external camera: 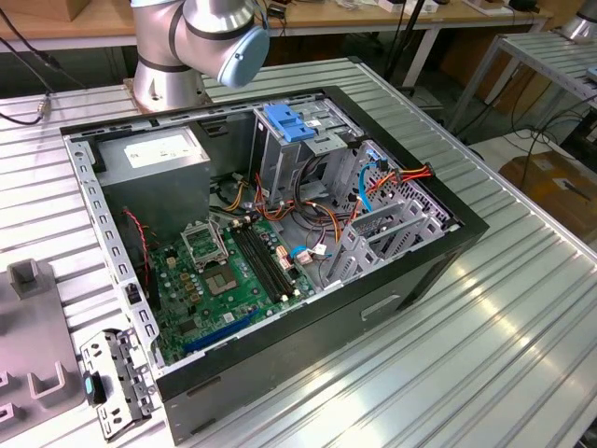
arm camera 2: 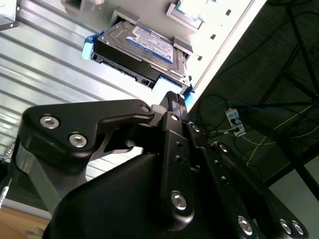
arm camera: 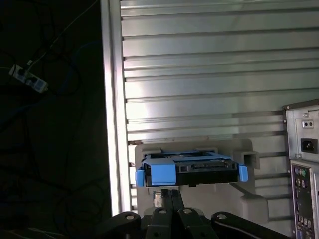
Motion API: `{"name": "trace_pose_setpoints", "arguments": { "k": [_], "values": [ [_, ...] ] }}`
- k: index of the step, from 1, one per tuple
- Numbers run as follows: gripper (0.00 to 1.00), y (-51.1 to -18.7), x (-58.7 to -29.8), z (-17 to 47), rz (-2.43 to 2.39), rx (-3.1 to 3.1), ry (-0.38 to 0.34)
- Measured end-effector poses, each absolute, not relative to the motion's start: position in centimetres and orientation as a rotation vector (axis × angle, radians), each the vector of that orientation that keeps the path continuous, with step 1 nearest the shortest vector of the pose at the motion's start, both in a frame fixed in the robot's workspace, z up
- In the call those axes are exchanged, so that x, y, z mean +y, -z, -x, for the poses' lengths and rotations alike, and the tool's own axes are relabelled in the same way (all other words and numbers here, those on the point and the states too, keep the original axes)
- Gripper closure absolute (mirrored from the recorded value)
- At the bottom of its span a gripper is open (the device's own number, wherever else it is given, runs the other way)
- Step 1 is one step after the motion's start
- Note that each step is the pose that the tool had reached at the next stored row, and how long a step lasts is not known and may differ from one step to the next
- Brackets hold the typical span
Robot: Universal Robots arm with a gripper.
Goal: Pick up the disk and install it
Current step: 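Pick up the disk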
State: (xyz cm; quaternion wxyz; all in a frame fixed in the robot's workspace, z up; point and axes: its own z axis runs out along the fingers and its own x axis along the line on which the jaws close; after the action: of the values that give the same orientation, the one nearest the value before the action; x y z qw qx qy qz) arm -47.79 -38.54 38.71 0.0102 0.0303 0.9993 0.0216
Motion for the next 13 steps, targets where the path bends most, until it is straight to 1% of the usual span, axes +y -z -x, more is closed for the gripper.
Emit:
{"name": "trace_pose_setpoints", "arguments": {
  "k": [13],
  "values": [
    [0.89,-38.71,-38.54,47.78,0.139,3.121,-0.070]
  ]
}}
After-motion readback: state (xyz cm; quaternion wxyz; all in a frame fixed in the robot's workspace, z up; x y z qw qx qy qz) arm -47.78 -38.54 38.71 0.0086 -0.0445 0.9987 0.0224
